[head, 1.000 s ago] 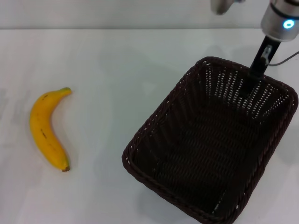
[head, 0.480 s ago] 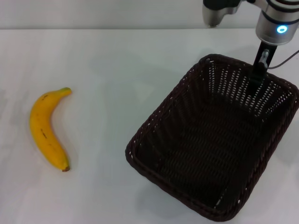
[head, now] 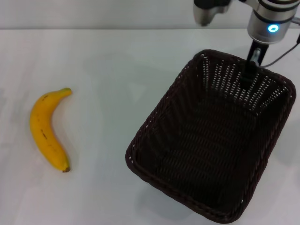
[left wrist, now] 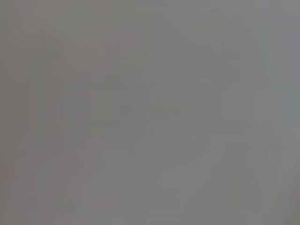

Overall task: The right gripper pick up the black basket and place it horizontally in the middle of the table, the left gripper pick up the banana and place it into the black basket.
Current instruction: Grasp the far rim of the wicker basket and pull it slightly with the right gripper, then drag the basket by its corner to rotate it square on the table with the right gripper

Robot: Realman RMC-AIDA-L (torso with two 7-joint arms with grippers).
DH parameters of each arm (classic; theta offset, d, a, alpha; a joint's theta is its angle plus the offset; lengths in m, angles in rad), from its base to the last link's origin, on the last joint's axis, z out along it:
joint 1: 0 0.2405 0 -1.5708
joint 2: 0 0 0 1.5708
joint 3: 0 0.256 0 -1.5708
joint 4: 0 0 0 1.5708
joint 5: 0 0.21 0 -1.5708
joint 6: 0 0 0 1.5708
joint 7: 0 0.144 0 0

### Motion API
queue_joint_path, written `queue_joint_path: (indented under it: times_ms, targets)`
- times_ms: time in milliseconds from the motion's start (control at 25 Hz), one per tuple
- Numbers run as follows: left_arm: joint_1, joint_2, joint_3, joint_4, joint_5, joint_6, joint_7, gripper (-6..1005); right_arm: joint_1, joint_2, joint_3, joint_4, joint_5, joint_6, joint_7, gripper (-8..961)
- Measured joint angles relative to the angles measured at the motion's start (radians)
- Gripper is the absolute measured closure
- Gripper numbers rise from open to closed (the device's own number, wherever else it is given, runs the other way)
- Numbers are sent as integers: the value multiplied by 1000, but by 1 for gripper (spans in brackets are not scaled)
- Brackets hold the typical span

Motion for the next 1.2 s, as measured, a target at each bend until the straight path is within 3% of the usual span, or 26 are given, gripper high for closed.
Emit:
queue_joint_path:
  times_ms: [160,320,480,760,840,1000,1200]
  targets:
    - [-1,-1,-3,0,-11,0,100,191,15,-15,47,0,13,8,81,701]
    - [-2,-5,-6,0,-38,0,193,192,18,-34,121,-1,10,46,190,720]
    - [-4,-2,-6,0,-46,0,275,193,9,-71,221,-10,9,112,327,739]
    - [-4,-4,-6,-1,-80,8,360,195,-91,-132,474,-106,21,172,512,778]
    - [-5,-3,-6,-1,-85,20,366,196,-105,-140,513,-119,28,171,524,785]
    - [-13,-1,-6,0,-88,34,379,197,-124,-140,517,-134,36,171,541,787]
    - [-24,0,-6,0,-89,45,380,198,-124,-102,395,-156,31,184,569,790]
